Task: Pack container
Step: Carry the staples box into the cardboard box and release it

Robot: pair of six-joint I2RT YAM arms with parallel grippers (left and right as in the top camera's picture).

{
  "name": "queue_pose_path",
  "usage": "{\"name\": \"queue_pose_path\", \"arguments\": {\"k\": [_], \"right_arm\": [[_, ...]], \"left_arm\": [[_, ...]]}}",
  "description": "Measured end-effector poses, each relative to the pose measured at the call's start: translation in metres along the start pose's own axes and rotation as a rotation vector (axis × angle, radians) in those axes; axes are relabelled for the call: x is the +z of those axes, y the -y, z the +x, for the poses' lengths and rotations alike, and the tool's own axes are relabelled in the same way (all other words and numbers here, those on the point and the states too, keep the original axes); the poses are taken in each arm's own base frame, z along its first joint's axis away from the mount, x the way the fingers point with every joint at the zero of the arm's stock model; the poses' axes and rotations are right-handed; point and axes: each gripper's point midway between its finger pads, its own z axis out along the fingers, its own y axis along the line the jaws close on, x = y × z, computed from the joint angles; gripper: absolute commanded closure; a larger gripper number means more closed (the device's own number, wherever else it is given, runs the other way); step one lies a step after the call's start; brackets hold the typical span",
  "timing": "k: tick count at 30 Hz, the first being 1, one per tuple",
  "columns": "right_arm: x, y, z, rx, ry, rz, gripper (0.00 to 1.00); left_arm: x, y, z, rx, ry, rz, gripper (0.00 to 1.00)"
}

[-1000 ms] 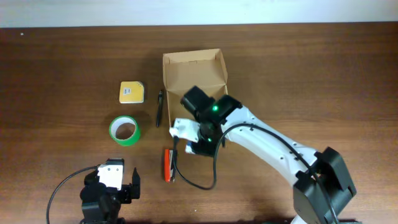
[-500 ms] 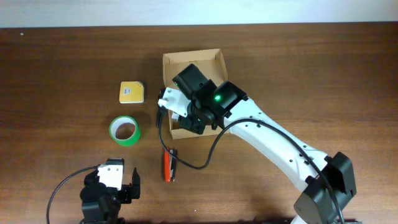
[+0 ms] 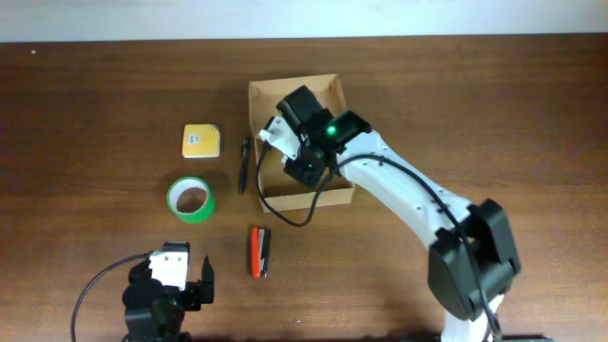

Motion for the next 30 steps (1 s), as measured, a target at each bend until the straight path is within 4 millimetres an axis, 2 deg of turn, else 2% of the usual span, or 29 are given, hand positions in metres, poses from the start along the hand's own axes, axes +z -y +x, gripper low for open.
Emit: {"name": "queue_pose_path", "arguments": {"k": [2,11,13,15,17,20,22,24,26,28,30], "right_arm": [[0.009,-0.001,0.004,0.007,-0.019,-0.009,0.66],[0.015,0.001,0.003,0.005,-0.018,-0.005,0.65],[0.015,0.001,0.002,0.005,-0.017,-0.004,0.6],[0.015,0.001,0.002,0.01,-0.016,-0.003,0.5],[0.015,0.001,0.001,0.012,-0.011,-0.002,0.33],[0.014,0.002,0.001,0.016,-0.01,-0.001,0.01],[0.012,0.002,0.0,0.007,-0.006,-0.003,0.01],[0.003,0.0,0.0,0.008,0.001,-0.01,0.01],[-0.013,-0.002,-0.001,0.011,0.016,-0.014,0.01],[-0.038,-0.004,-0.001,0.016,0.04,-0.01,0.01],[-0.073,-0.004,-0.003,0.024,0.091,0.01,0.01]], "left_arm": [[0.0,0.0,0.0,0.0,0.0,0.0,0.0],[0.0,0.0,0.0,0.0,0.0,0.0,0.0],[0.0,0.0,0.0,0.0,0.0,0.0,0.0],[0.0,0.0,0.0,0.0,0.0,0.0,0.0],[0.0,0.0,0.0,0.0,0.0,0.0,0.0],[0.0,0.0,0.0,0.0,0.0,0.0,0.0],[0.0,0.0,0.0,0.0,0.0,0.0,0.0],[0.0,0.0,0.0,0.0,0.0,0.0,0.0],[0.0,0.0,0.0,0.0,0.0,0.0,0.0],[0.0,0.0,0.0,0.0,0.0,0.0,0.0],[0.0,0.0,0.0,0.0,0.0,0.0,0.01]]}}
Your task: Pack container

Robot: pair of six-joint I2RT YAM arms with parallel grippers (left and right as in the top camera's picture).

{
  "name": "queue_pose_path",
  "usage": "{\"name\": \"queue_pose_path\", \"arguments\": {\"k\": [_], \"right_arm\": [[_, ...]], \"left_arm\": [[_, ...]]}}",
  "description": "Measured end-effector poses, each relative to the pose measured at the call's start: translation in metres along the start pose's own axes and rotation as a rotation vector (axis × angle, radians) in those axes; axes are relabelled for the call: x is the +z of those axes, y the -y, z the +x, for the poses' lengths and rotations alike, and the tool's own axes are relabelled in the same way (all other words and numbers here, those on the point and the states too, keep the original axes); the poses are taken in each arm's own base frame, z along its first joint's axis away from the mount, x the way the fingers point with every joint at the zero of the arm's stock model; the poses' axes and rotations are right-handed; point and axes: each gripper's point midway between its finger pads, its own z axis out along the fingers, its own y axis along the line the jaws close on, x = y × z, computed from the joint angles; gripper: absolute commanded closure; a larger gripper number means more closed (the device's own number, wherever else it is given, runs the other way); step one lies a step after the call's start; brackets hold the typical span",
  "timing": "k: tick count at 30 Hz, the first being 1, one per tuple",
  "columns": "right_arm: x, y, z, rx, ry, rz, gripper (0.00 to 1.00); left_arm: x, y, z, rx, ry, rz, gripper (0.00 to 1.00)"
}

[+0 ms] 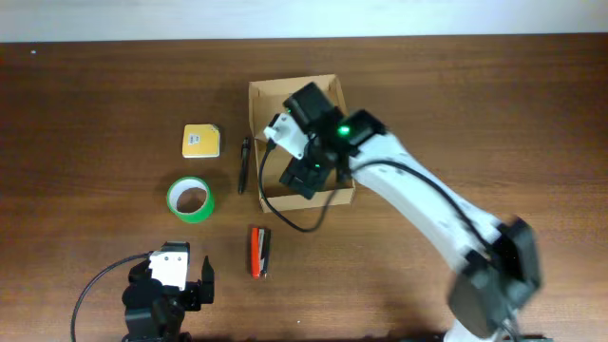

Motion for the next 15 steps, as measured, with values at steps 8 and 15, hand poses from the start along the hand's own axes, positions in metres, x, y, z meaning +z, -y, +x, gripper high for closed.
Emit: {"name": "queue_pose_path", "arguments": {"k": [8,15], "right_arm": [[-0.088,-0.002,0.033,0.114,0.182,0.092,0.01],[-0.127,-0.012,0.101,0.308,0.31,0.233,0.01]], "left_arm": [[0.0,0.0,0.0,0.0,0.0,0.0,0.0],[0.0,0.0,0.0,0.0,0.001,0.0,0.0]]}}
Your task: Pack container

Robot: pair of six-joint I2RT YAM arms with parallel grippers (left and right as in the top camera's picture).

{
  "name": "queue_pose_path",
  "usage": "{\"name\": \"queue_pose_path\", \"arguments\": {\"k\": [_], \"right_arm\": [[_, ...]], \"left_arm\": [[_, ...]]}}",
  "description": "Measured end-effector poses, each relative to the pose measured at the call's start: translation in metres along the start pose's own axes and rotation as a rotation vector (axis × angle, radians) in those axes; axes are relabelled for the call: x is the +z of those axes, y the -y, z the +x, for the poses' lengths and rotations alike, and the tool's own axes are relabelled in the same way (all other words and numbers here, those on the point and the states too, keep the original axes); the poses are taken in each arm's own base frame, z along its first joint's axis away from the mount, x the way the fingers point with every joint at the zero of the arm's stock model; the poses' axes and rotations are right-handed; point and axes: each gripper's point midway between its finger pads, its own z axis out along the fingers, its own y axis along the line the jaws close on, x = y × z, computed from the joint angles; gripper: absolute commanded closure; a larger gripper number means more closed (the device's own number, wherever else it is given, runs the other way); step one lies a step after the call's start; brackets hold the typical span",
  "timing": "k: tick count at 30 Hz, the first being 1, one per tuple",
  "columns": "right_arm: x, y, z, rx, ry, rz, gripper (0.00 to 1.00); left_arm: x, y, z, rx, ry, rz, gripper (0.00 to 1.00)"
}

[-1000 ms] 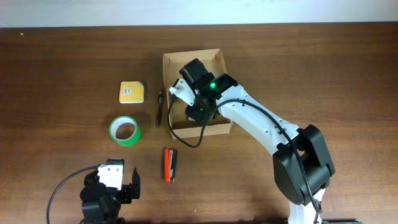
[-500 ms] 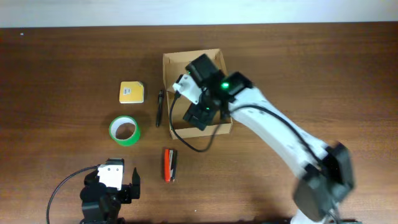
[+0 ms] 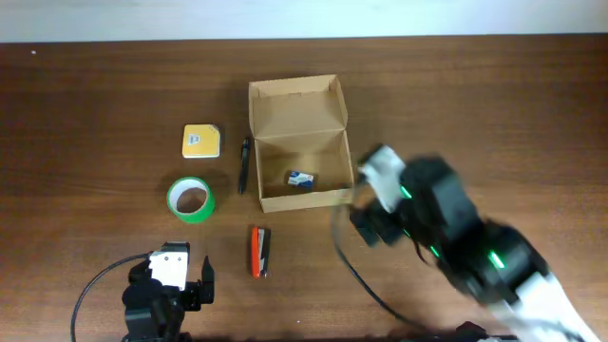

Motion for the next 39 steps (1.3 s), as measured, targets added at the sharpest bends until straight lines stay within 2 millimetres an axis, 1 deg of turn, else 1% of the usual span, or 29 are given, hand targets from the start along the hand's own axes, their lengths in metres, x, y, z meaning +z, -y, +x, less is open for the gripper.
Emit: {"name": "queue_pose_path", "arguments": {"k": [3,5,9,13,19,25,34,36,39], "right_arm": [[-0.021,0.005,0.025,0.084,0.06,0.043,0.01],[-0.028,0.005,0.042,0.129,0.088,0.057,0.01],[-0.037,0.006,0.074,0.219,0.147,0.079,0.01],[-0.042,0.005,0.094,0.27,0.205,0.084,0.01],[-0.05,0.006,0.103,0.303,0.275,0.09,0.01],[-0.052,0.007,0.103,0.312,0.285,0.093,0.01],[-0.052,0.007,0.103,0.315,0.285,0.093,0.01],[-0.052,0.007,0.103,0.316,0.285,0.093,0.01],[-0.052,0.007,0.103,0.316,0.285,0.093,0.01]], "left_arm": [[0.0,0.0,0.0,0.0,0.0,0.0,0.0],[0.0,0.0,0.0,0.0,0.0,0.0,0.0],[0.0,0.0,0.0,0.0,0.0,0.0,0.0],[0.0,0.0,0.0,0.0,0.0,0.0,0.0],[0.0,0.0,0.0,0.0,-0.001,-0.001,0.0],[0.0,-0.007,0.001,0.003,-0.008,-0.043,0.0],[0.0,-0.01,0.001,0.003,-0.008,-0.059,0.01],[0.0,-0.011,-0.004,0.002,0.012,-0.062,0.0],[-0.002,-0.008,-0.03,-0.003,0.121,-0.036,0.0]]}}
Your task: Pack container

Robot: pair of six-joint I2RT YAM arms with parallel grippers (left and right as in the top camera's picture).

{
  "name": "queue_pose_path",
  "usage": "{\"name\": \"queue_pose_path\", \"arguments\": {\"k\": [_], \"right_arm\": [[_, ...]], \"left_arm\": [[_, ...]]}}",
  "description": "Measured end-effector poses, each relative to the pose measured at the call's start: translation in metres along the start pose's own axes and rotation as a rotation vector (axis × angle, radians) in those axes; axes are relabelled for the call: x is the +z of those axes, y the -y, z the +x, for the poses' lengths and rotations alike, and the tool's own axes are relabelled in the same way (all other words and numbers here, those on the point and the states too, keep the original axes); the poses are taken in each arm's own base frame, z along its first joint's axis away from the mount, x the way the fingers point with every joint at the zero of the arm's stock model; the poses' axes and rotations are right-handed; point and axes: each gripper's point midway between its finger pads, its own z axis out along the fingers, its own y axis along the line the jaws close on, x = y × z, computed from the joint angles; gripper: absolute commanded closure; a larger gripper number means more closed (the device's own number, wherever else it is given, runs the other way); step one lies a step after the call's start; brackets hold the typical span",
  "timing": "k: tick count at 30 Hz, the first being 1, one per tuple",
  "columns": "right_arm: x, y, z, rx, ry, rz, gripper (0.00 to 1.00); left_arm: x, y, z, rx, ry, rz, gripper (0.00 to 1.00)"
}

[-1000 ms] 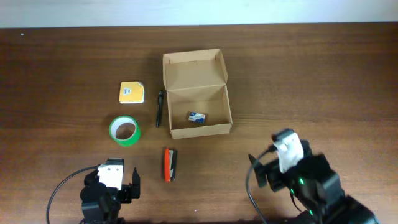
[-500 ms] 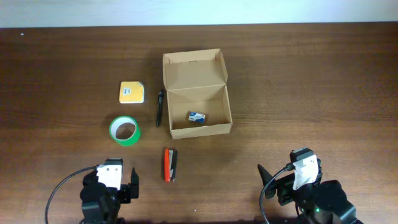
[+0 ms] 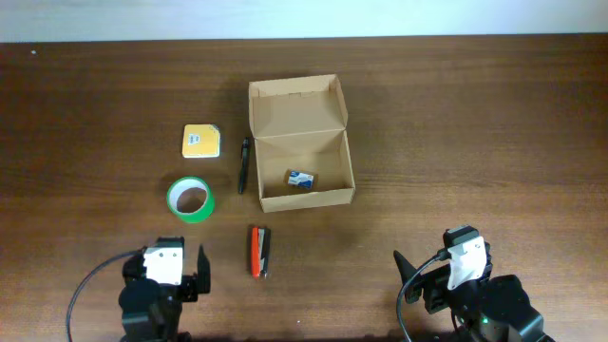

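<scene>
An open cardboard box stands at the table's middle with its lid folded back. A small blue and white item lies on its floor. Left of the box lie a black pen, a yellow sticky-note pad, a green tape roll and an orange and black stapler. My left gripper sits at the front left edge, fingers apart and empty. At the front right my right gripper also looks open, with nothing in it.
Bare wooden table surrounds the box on the right and behind it. Black cables loop beside both arm bases at the front edge.
My right arm has drawn back from beside the box's right side to the front right edge. The left arm has shifted slightly. The items on the table lie where they were.
My right gripper was down inside the box at the two oldest moments. Then it was out of the box, to its right, and the small blue and white item lay on the box floor. Now the arm rests at the front edge.
</scene>
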Motion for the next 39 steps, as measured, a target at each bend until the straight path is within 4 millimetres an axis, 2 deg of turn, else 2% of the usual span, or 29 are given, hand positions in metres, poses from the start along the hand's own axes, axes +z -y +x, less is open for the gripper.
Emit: {"name": "queue_pose_path", "arguments": {"k": [6,12,18,24,30,35,39], "right_arm": [[0.0,0.0,0.0,0.0,0.0,0.0,0.01],[0.0,0.0,0.001,-0.001,-0.003,0.001,0.01],[0.001,0.001,0.002,-0.001,-0.004,0.004,0.01],[0.001,0.001,0.002,0.0,-0.004,0.005,0.01],[0.001,0.001,0.002,0.0,-0.004,0.004,0.01],[0.001,0.001,0.002,0.0,-0.004,0.004,0.01],[0.001,0.001,0.002,-0.001,-0.004,0.004,0.01]], "left_arm": [[-0.007,0.017,-0.015,-0.003,0.039,0.104,0.0],[-0.039,0.024,-0.06,-0.007,0.033,0.192,0.0],[-0.066,0.04,-0.104,-0.041,-0.115,0.353,0.0],[-0.076,0.053,-0.145,-0.084,-0.22,0.487,0.0],[-0.062,0.064,-0.137,-0.151,-0.342,0.562,0.0],[-0.058,0.074,-0.107,-0.204,-0.57,0.595,0.0],[-0.054,0.083,-0.09,-0.166,-0.747,0.603,0.0]]}}
